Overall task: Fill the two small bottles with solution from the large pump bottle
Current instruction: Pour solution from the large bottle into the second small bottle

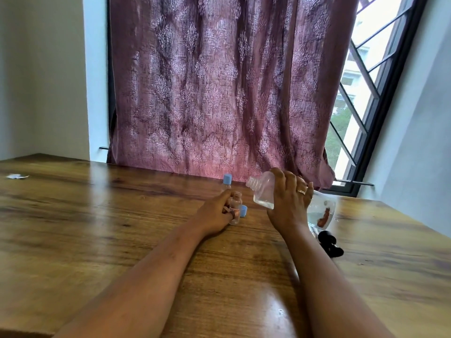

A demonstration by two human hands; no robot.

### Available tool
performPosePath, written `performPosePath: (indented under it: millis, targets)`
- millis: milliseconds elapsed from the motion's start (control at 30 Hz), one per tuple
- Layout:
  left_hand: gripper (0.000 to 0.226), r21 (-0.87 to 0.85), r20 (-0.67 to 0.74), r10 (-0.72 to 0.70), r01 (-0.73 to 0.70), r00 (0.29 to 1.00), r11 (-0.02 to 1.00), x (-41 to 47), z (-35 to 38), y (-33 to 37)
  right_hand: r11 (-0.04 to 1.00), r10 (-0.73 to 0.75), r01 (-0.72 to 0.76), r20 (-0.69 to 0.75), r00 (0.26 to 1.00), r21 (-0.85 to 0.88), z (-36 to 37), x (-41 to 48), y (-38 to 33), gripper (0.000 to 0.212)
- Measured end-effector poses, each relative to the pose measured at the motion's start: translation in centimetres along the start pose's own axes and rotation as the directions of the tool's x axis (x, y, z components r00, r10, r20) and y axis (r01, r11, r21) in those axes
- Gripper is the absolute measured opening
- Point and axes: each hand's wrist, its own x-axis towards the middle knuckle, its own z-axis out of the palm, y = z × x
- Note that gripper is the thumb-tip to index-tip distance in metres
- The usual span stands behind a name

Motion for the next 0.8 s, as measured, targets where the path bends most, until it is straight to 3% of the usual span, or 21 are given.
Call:
performPosePath:
  millis: [800]
  targets:
    - [0.045, 0.01, 0.015, -0.001, 0.001, 1.0, 1.0, -0.23, -0.15, 0.55, 0.993, -0.116, 0.113, -0.094, 0.989, -0.04, 0.62, 0.1, -0.29, 0.099]
